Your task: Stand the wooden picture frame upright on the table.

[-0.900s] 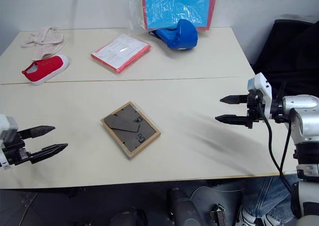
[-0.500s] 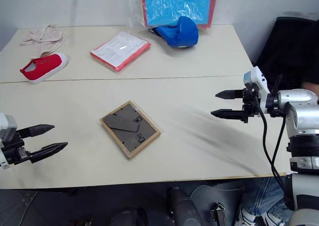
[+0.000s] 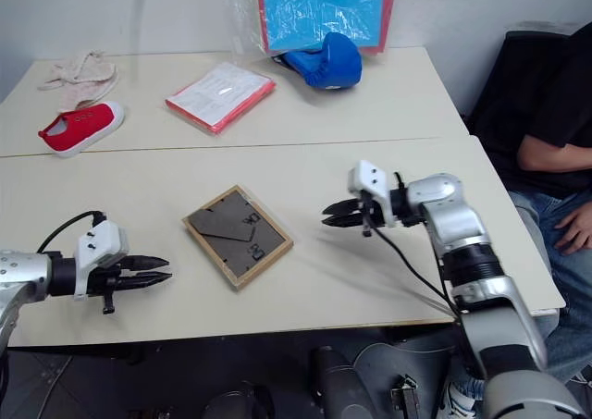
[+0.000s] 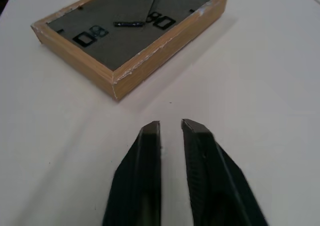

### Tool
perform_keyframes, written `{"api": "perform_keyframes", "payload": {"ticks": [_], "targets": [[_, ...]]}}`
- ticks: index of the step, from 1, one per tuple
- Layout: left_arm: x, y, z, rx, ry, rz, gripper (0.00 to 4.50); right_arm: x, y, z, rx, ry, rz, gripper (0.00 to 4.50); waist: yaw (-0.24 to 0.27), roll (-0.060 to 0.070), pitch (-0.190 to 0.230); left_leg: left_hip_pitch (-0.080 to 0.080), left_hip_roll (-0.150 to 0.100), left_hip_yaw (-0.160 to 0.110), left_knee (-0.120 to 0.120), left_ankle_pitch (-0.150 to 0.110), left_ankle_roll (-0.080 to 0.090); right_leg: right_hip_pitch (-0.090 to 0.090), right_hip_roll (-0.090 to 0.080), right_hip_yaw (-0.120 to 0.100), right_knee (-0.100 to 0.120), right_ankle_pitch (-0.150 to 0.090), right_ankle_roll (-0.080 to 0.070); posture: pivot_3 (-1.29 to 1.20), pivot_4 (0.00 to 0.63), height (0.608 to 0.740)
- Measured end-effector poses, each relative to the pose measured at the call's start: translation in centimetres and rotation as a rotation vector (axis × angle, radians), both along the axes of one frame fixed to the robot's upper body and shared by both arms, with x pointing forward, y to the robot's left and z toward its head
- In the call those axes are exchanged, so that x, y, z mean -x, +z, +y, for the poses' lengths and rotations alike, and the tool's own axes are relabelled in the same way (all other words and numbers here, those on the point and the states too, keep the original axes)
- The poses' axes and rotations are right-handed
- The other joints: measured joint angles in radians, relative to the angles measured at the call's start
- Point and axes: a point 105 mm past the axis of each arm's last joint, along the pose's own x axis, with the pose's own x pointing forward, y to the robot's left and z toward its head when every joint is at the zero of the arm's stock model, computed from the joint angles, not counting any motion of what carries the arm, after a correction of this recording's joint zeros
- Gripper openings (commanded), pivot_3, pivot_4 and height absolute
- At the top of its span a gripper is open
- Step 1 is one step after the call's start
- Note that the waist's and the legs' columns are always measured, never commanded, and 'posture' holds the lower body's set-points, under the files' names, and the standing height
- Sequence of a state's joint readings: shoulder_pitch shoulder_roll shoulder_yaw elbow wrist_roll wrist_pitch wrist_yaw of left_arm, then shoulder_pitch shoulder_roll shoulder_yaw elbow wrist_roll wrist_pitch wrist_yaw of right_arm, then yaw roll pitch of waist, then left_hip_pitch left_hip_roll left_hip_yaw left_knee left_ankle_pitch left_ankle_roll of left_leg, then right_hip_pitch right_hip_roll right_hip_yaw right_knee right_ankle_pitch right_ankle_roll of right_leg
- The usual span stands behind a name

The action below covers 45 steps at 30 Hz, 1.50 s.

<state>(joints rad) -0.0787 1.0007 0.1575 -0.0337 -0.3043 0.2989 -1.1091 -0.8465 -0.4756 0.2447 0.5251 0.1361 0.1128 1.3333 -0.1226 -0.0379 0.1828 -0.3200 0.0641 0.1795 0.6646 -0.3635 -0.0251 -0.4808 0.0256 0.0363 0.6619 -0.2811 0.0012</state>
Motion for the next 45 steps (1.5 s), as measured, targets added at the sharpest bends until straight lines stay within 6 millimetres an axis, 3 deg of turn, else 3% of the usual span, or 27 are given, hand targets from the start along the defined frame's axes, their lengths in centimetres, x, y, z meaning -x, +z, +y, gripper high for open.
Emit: {"api": "perform_keyframes", "payload": {"ticks": [5,9,15,21,24,27,30,36,40,45], "targets": [[-0.7,-0.1,-0.4,0.009,-0.028,0.004,0.05,-0.6,-0.9,2.1,0.017,0.020,-0.031,0.00,-0.007,0.000,0.000,0.000,0.000,0.000,-0.001,0.000,0.000,-0.001,0.000,-0.001,0.001,0.000,0.000,0.00,0.150,0.740],[-2.9,0.5,-2.0,0.069,-0.036,-0.038,0.05,-0.6,-1.4,3.7,0.020,0.028,-0.046,0.00,-0.012,0.000,0.000,0.000,0.000,-0.001,0.002,0.000,0.000,0.000,0.000,-0.001,0.003,0.000,0.000,0.00,0.150,0.740],[-6.9,1.8,-4.5,0.179,-0.030,-0.081,0.05,1.8,-2.1,4.1,0.031,0.110,-0.038,0.00,0.000,-0.001,-0.001,0.000,0.000,-0.002,0.007,-0.001,0.000,0.001,0.000,-0.001,0.008,0.000,0.001,0.00,0.150,0.740],[-8.3,1.8,-5.3,0.225,-0.035,-0.053,0.05,3.6,-2.0,4.1,0.018,0.128,-0.008,0.00,-0.014,-0.001,-0.001,0.000,0.000,-0.002,0.013,-0.001,-0.002,0.000,0.000,-0.001,0.014,0.000,0.000,0.00,0.150,0.740],[-7.9,0.9,-4.8,0.279,0.013,0.082,0.64,3.2,-1.7,3.6,0.029,0.086,-0.029,0.00,-0.016,-0.001,-0.001,0.000,0.000,-0.003,0.015,-0.002,-0.002,0.000,0.000,-0.001,0.016,0.000,-0.001,0.00,0.150,0.740],[-6.4,0.3,-3.0,0.305,0.099,0.298,1.60,2.7,-1.7,2.7,0.059,0.054,-0.059,0.00,-0.019,-0.002,-0.001,0.000,0.000,-0.003,0.014,-0.002,-0.003,-0.001,0.000,-0.001,0.017,-0.001,-0.001,0.00,0.150,0.740],[-4.8,1.0,-1.7,0.401,0.198,0.524,2.56,2.3,-1.7,1.6,0.110,0.042,-0.116,0.00,-0.017,-0.002,-0.001,-0.001,0.000,-0.004,0.015,-0.002,-0.002,-0.001,0.000,-0.001,0.016,-0.001,-0.001,0.00,0.150,0.740],[-4.8,1.3,-2.6,0.577,0.251,0.699,4.40,1.8,-1.6,1.6,0.190,0.074,-0.274,0.00,-0.012,-0.002,-0.001,-0.001,0.000,-0.006,0.016,-0.002,-0.002,0.000,0.000,-0.002,0.016,-0.001,-0.001,0.00,0.150,0.740],[-4.7,1.2,-3.5,0.569,0.233,0.732,4.47,1.8,-2.0,1.9,0.215,0.077,-0.304,0.00,-0.010,-0.002,-0.001,0.000,0.000,-0.006,0.016,-0.002,-0.002,0.001,0.000,-0.002,0.017,-0.001,-0.001,0.00,0.150,0.740],[-5.4,0.7,-6.2,0.548,0.181,0.750,4.47,1.6,-2.7,2.4,0.256,0.097,-0.333,0.00,0.015,-0.001,-0.004,0.002,-0.001,-0.005,0.017,-0.002,-0.002,0.003,-0.001,-0.002,0.016,-0.001,-0.001,0.00,0.150,0.740]]}}
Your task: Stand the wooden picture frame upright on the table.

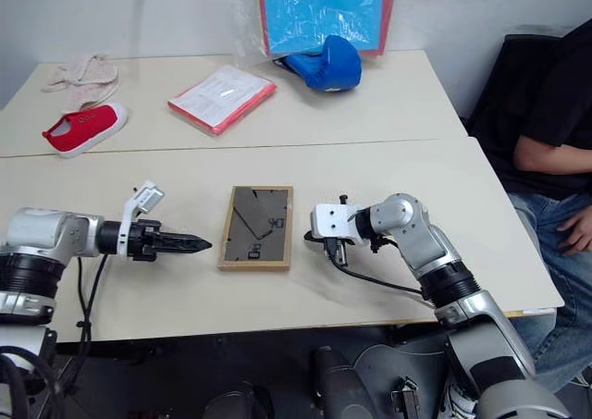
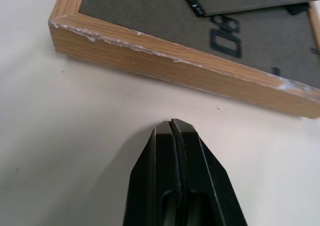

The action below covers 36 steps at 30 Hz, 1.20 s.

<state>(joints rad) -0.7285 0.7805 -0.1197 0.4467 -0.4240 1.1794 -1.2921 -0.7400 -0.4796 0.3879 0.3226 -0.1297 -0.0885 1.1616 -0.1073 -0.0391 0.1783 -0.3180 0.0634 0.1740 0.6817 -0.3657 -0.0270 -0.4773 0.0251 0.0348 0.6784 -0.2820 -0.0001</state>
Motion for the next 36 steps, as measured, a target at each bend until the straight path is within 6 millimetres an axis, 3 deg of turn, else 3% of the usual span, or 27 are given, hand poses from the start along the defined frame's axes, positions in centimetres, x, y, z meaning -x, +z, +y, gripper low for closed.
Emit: {"api": "perform_keyframes", "payload": {"ticks": [12,20,24,28,33,36], "targets": [[-0.9,-0.1,-5.1,0.030,-0.075,0.019,4.47,-0.3,-0.2,0.8,0.012,0.006,-0.007,0.00,0.045,0.002,-0.004,0.002,-0.001,-0.001,0.001,-0.001,0.002,0.003,-0.001,0.000,-0.002,0.000,0.001,0.00,0.150,0.740],[-0.9,-0.5,-5.3,0.090,-0.025,0.088,2.12,0.0,-0.2,0.9,-0.009,0.005,-0.008,0.00,0.039,0.002,-0.004,-0.002,0.000,0.000,0.001,-0.001,0.002,-0.001,-0.001,0.000,-0.001,0.000,0.001,0.00,0.150,0.740],[-0.7,0.5,-5.6,0.184,-0.032,0.092,1.29,0.5,-0.3,1.0,-0.040,-0.002,0.018,0.00,0.025,0.002,-0.004,-0.002,0.000,0.000,0.001,-0.001,0.001,-0.001,-0.001,-0.001,0.000,0.000,0.001,0.00,0.150,0.740],[-0.2,1.0,-5.5,0.217,-0.023,0.071,1.28,1.5,1.0,0.0,-0.151,-0.078,0.139,0.87,0.019,0.002,-0.003,-0.003,0.000,0.000,0.001,-0.001,0.001,-0.003,-0.001,0.000,0.002,0.000,0.001,0.00,0.150,0.740],[0.7,2.4,-5.5,0.208,-0.056,-0.033,1.28,2.5,6.7,-2.3,-0.314,-0.147,0.264,2.53,0.019,0.002,-0.003,-0.002,0.000,-0.001,0.001,-0.001,0.000,-0.002,-0.001,0.000,0.002,-0.001,0.001,0.00,0.150,0.740],[0.9,3.0,-5.9,0.207,-0.067,-0.083,1.28,3.2,9.1,-2.1,-0.396,-0.142,0.346,3.56,0.019,0.002,-0.003,-0.003,0.000,-0.001,0.001,-0.001,0.000,-0.002,-0.001,0.000,0.002,0.000,0.001,0.00,0.150,0.740]]}}
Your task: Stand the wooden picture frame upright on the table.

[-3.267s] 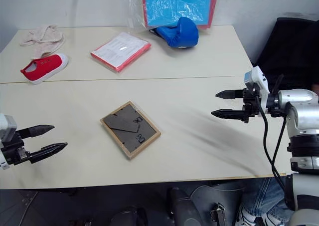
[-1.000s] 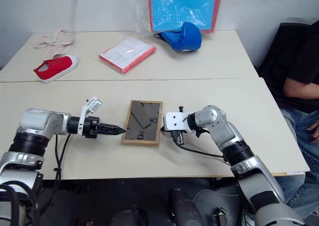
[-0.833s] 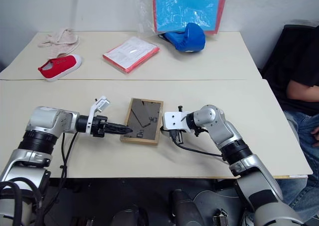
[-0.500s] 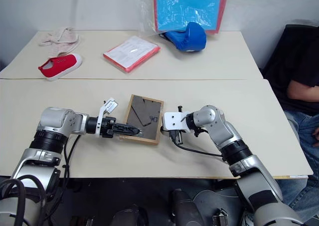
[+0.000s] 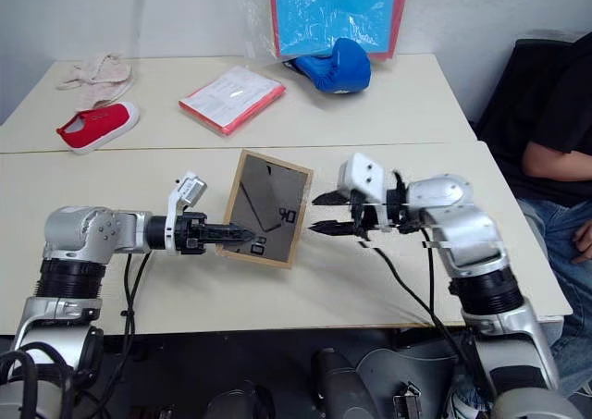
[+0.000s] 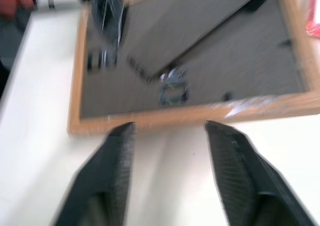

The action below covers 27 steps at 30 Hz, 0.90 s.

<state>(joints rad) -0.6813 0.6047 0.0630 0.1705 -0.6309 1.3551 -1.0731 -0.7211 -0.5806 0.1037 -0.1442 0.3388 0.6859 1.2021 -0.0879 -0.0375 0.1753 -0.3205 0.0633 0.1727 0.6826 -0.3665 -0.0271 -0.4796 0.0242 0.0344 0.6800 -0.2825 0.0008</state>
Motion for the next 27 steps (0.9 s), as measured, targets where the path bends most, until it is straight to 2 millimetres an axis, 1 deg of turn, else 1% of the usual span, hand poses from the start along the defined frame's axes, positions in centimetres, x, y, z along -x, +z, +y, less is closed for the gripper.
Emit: {"api": "perform_keyframes", "payload": {"ticks": [2,3,5,8,11,13,16,18,21,25,27], "targets": [[0.2,0.3,-0.4,-0.010,-0.012,-0.048,1.28,0.1,1.4,1.2,-0.060,0.007,0.040,4.26,-0.004,0.000,0.000,0.000,0.000,0.000,0.000,0.000,0.000,0.000,0.000,0.000,0.000,0.000,0.000,0.00,0.150,0.740],[0.3,0.5,-0.7,-0.005,-0.023,-0.062,1.28,0.0,1.9,1.8,-0.080,0.009,0.044,4.50,-0.004,0.000,0.000,0.000,0.000,0.000,0.000,0.000,0.000,0.000,0.000,0.000,0.000,0.000,0.000,0.00,0.150,0.740],[0.6,0.8,-1.5,0.013,-0.046,-0.084,1.28,-0.1,2.3,2.9,-0.106,0.013,0.052,4.50,0.000,0.000,0.000,-0.001,0.000,0.000,0.000,0.000,0.000,0.000,0.000,0.000,0.000,0.000,0.000,0.00,0.150,0.740],[0.7,0.7,-1.7,0.023,-0.046,-0.080,1.28,-0.3,1.8,3.7,-0.111,0.019,0.075,4.50,0.001,0.000,0.000,-0.002,0.000,0.000,0.000,0.000,0.000,-0.001,0.000,0.000,-0.002,0.000,0.000,0.00,0.150,0.740],[0.5,0.4,-1.8,0.027,-0.026,-0.075,1.28,-0.3,1.4,4.4,-0.091,0.035,0.056,4.50,0.001,0.000,0.000,-0.002,0.000,-0.001,0.000,0.000,0.001,-0.001,0.000,0.000,-0.002,0.000,0.000,0.00,0.150,0.740],[0.4,0.7,-1.9,0.034,-0.020,-0.090,1.28,0.2,1.4,5.2,-0.096,0.074,0.066,4.50,0.001,0.000,0.000,-0.002,0.000,-0.001,0.000,0.000,0.001,-0.001,0.000,0.000,-0.002,0.000,0.000,0.00,0.150,0.740],[0.2,1.3,-2.2,0.039,-0.021,-0.133,1.28,1.7,1.7,5.9,-0.109,0.153,0.088,4.50,0.001,0.000,0.000,-0.003,0.000,-0.001,0.000,0.000,0.001,-0.001,0.000,-0.001,-0.002,0.000,0.000,0.00,0.150,0.740],[0.1,1.4,-2.0,0.035,-0.013,-0.144,1.28,2.2,2.1,5.5,-0.092,0.165,0.071,4.50,0.002,0.000,0.000,-0.003,0.000,-0.001,0.000,0.000,0.001,-0.001,0.000,-0.001,-0.002,0.000,0.000,0.00,0.150,0.740],[0.0,1.5,-1.6,0.020,0.000,-0.156,1.28,1.9,2.0,4.2,-0.070,0.120,0.053,4.50,0.002,0.000,0.000,-0.003,0.000,-0.001,0.000,0.000,0.001,-0.001,0.000,-0.001,-0.003,0.000,0.000,0.00,0.150,0.740],[-0.1,1.4,-1.1,0.001,0.020,-0.162,1.28,1.4,2.0,1.1,-0.034,0.028,0.035,4.50,0.002,0.000,0.000,-0.004,0.000,-0.002,-0.001,0.000,0.001,-0.001,0.000,-0.001,-0.005,0.000,0.000,0.00,0.150,0.740],[-0.1,1.5,-1.1,0.003,0.018,-0.163,1.28,1.1,1.9,-0.6,0.017,-0.006,-0.055,4.50,0.004,0.000,0.000,-0.004,0.000,-0.002,-0.001,0.000,0.001,-0.001,0.000,-0.001,-0.006,0.000,0.001,0.00,0.150,0.740]]}}
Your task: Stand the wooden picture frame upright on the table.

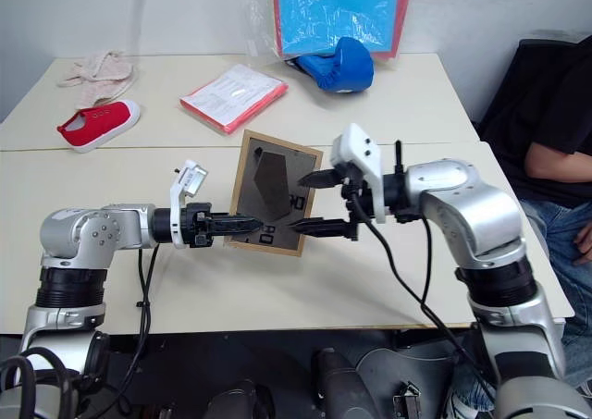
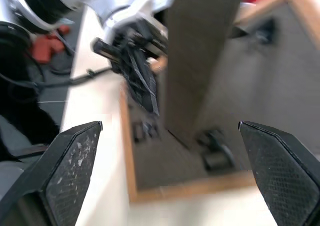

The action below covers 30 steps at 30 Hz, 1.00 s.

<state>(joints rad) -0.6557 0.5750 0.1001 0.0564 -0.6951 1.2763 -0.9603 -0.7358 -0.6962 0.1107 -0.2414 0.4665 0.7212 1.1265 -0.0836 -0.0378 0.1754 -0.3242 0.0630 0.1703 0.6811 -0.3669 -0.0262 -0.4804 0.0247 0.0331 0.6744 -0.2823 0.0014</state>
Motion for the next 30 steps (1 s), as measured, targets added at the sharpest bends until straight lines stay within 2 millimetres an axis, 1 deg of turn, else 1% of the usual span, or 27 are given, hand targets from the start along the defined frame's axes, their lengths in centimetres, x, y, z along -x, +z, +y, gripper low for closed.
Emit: {"api": "perform_keyframes", "payload": {"ticks": [1,4,5,6,7,8,10,11,13,15,17,19,22,24,26,27,29,30], "targets": [[0.0,0.0,0.2,-0.002,0.005,0.001,1.28,-0.3,-0.2,-1.0,0.036,-0.030,-0.044,4.50,0.000,0.000,0.000,0.000,0.000,-0.001,0.000,0.000,0.000,0.000,0.000,0.000,-0.001,0.000,0.000,0.00,0.150,0.740],[0.1,0.2,0.7,-0.008,0.014,0.006,1.28,-2.2,-0.9,-3.7,0.185,-0.109,-0.395,4.50,-0.004,-0.001,0.000,0.000,0.000,0.000,-0.001,0.000,0.000,0.001,0.000,0.000,-0.002,0.000,0.001,0.00,0.150,0.740],[0.1,0.2,0.8,-0.009,0.015,0.007,1.28,-2.8,-1.1,-4.1,0.232,-0.113,-0.530,4.50,-0.007,-0.001,0.001,0.000,0.000,0.000,-0.001,0.000,0.000,0.001,0.000,0.001,-0.002,0.000,0.001,0.00,0.150,0.740],[0.1,0.2,0.7,-0.005,0.011,0.009,1.28,-3.5,-1.4,-4.3,0.287,-0.109,-0.718,4.50,-0.009,-0.001,0.001,0.000,0.000,0.000,-0.001,0.000,0.000,0.001,0.000,0.001,-0.002,0.000,0.001,0.00,0.150,0.740],[0.2,0.3,0.7,-0.001,0.008,0.011,1.28,-3.7,-1.7,-4.1,0.309,-0.093,-0.825,4.50,-0.011,-0.002,0.001,0.000,0.000,0.000,-0.001,0.000,0.000,0.001,0.000,0.001,-0.002,0.000,0.001,0.00,0.150,0.740],[0.2,0.3,0.7,0.001,0.006,0.018,1.28,-3.8,-1.9,-3.7,0.332,-0.056,-0.993,4.50,-0.016,-0.002,0.001,0.000,0.000,0.000,-0.001,0.000,0.000,0.000,0.001,0.001,-0.002,0.000,0.001,0.00,0.150,0.740],[0.3,0.5,0.4,0.011,-0.004,0.025,1.28,-3.4,-2.4,-2.3,0.347,0.046,-1.238,4.50,-0.024,-0.002,0.001,0.000,0.000,0.001,-0.001,0.000,0.000,0.000,0.001,0.001,-0.001,0.000,0.001,0.00,0.150,0.740],[0.4,0.7,0.4,0.015,-0.009,0.027,1.28,-3.2,-2.3,-1.5,0.323,0.082,-1.345,4.50,-0.029,-0.002,0.002,0.000,0.000,0.001,-0.001,0.000,-0.001,-0.001,0.001,0.002,0.000,0.000,0.001,0.00,0.150,0.740],[0.4,0.9,0.2,0.019,-0.018,0.025,1.28,-3.3,-2.1,-0.6,0.281,0.106,-1.465,4.50,-0.033,-0.002,0.001,0.001,0.000,0.002,-0.001,0.001,-0.001,-0.001,0.001,0.002,0.001,0.000,0.001,0.00,0.150,0.740],[0.4,1.1,0.1,0.021,-0.024,0.024,1.28,-3.6,-1.6,0.4,0.234,0.108,-1.558,4.50,-0.035,-0.002,0.001,0.002,0.000,0.002,-0.001,0.001,-0.002,-0.001,0.001,0.002,0.002,0.000,0.000,0.00,0.150,0.740],[0.5,1.3,0.1,0.027,-0.031,0.022,1.28,-4.3,-1.4,1.4,0.202,0.086,-1.610,4.13,-0.037,-0.002,0.001,0.002,0.000,0.002,-0.001,0.001,-0.002,0.000,0.001,0.003,0.003,0.000,0.000,0.00,0.150,0.740],[0.5,1.5,0.0,0.030,-0.036,0.022,1.28,-5.1,-1.7,2.3,0.192,0.080,-1.634,3.64,-0.039,-0.002,0.001,0.003,0.000,0.003,-0.001,0.001,-0.002,0.000,0.001,0.003,0.003,0.000,-0.001,0.00,0.150,0.740],[0.6,1.5,0.1,0.045,-0.040,0.041,1.28,-5.4,-2.2,2.9,0.171,0.086,-1.669,2.59,-0.039,-0.002,0.001,0.003,0.000,0.003,-0.001,0.001,-0.002,-0.001,0.001,0.003,0.003,-0.001,-0.001,0.00,0.150,0.740],[0.6,1.6,0.4,0.080,-0.039,0.070,1.28,-5.4,-2.0,3.1,0.140,0.078,-1.697,2.19,-0.041,-0.002,0.001,0.003,0.000,0.003,-0.001,0.001,-0.002,-0.001,0.001,0.003,0.003,-0.001,-0.001,0.00,0.150,0.740],[0.8,1.9,0.6,0.096,-0.040,0.075,2.01,-5.5,-1.7,3.2,0.118,0.076,-1.717,1.94,-0.043,-0.002,0.001,0.003,0.000,0.003,-0.001,0.001,-0.002,-0.001,0.001,0.003,0.004,-0.001,-0.001,0.00,0.150,0.740],[0.8,2.0,0.5,0.087,-0.041,0.064,2.27,-5.6,-1.7,3.2,0.119,0.078,-1.716,1.78,-0.044,-0.002,0.001,0.004,0.000,0.003,-0.001,0.001,-0.002,0.000,0.001,0.003,0.004,-0.001,-0.001,0.00,0.150,0.740],[1.0,2.5,1.0,0.073,-0.026,0.033,2.92,-5.6,-2.2,3.4,0.128,0.107,-1.704,1.28,-0.050,-0.002,0.002,0.003,0.000,0.003,-0.002,0.002,-0.003,0.000,0.001,0.003,0.004,-0.001,-0.001,0.00,0.150,0.740],[1.0,2.7,1.5,0.059,-0.005,0.019,3.22,-5.6,-2.4,3.5,0.126,0.112,-1.700,1.24,-0.054,-0.002,0.002,0.004,0.000,0.003,-0.002,0.002,-0.003,0.000,0.001,0.003,0.004,-0.001,-0.001,0.00,0.150,0.740]]}}
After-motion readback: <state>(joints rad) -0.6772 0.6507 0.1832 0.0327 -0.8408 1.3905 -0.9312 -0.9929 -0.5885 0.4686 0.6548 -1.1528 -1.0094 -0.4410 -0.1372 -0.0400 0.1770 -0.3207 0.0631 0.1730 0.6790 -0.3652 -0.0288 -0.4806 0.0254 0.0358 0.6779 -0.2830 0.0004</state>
